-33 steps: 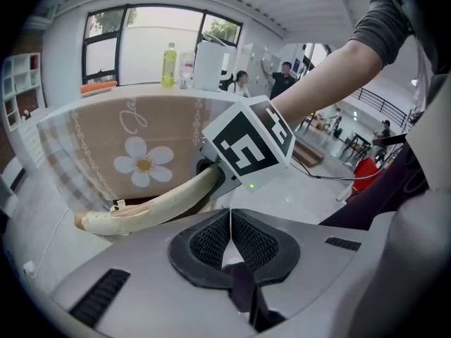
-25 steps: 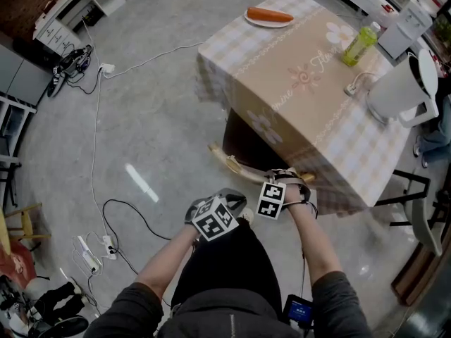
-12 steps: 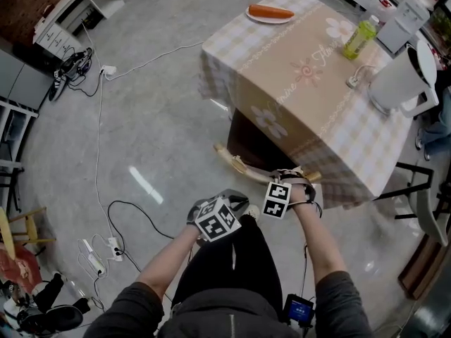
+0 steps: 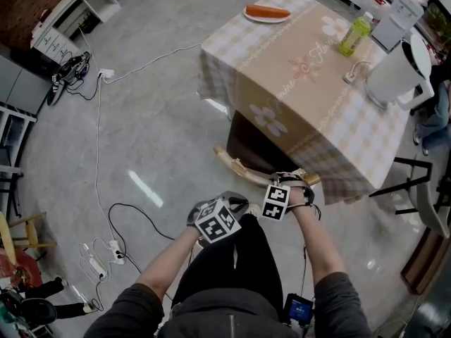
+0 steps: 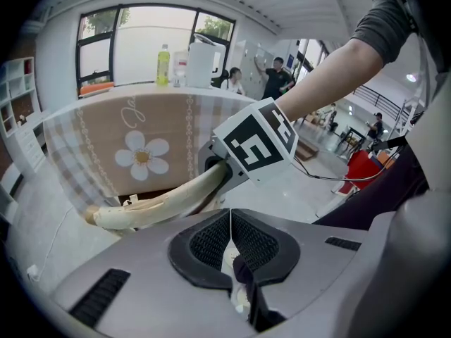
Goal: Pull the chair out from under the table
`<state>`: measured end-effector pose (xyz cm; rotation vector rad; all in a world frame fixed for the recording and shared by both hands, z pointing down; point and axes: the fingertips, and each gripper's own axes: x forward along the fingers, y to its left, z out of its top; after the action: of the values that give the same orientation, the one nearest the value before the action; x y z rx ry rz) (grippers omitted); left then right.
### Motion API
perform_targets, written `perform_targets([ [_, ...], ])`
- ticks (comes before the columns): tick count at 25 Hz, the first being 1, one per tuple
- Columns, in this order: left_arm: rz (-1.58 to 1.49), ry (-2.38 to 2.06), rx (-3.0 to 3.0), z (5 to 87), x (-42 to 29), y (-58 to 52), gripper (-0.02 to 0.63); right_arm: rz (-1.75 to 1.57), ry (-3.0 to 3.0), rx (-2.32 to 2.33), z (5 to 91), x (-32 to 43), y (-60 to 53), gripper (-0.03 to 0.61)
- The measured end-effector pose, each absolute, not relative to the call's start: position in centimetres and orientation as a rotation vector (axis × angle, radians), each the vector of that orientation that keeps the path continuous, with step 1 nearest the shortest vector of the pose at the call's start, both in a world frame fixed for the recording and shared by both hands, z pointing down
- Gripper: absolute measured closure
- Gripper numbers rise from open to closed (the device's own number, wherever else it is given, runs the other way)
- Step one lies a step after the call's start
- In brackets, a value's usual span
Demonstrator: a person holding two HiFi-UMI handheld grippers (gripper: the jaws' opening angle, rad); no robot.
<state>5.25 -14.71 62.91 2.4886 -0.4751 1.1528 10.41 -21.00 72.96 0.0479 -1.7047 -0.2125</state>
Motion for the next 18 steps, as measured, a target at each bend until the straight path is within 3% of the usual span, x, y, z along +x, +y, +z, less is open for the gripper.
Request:
perform_targets([
  [18, 1.173, -0.427, 2.517, 62.9, 4.9, -12.9, 0.601, -0.201, -1.692, 0.053, 73.1, 10.1, -18.3, 0.476],
])
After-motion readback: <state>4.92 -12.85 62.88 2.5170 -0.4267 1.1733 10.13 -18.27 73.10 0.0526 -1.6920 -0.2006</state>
